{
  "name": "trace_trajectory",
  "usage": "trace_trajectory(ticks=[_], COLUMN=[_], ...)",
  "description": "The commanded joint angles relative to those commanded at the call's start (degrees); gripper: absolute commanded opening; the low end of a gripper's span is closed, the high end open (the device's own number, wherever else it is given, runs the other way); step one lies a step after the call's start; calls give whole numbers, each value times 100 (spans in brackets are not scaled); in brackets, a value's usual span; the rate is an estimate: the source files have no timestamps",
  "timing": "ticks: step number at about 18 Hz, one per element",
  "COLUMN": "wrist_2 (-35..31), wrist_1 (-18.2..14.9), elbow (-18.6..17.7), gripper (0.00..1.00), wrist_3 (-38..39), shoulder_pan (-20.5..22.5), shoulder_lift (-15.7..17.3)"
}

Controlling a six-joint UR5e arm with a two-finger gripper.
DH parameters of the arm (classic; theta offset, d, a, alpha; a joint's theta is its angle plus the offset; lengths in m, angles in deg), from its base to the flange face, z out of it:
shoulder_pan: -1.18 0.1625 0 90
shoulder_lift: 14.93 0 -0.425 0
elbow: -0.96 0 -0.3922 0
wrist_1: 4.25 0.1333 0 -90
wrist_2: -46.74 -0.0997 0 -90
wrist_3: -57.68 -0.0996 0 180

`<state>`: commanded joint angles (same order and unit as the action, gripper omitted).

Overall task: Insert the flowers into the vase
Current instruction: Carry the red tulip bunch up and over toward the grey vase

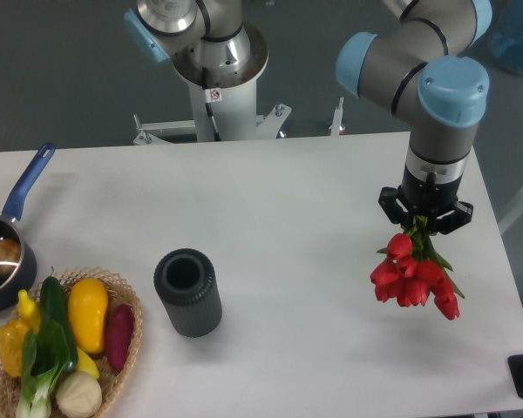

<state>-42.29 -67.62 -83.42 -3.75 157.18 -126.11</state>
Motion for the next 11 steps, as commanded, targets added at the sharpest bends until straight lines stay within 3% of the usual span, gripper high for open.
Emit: trace_trajectory(ticks=[8, 11], wrist_2=[157, 955], wrist_1=[0, 35], elbow=[0, 0], gripper=[0, 0], wrist_3=[97, 280], shoulder_pan=[-228, -308], shoulder_lift=[369, 623])
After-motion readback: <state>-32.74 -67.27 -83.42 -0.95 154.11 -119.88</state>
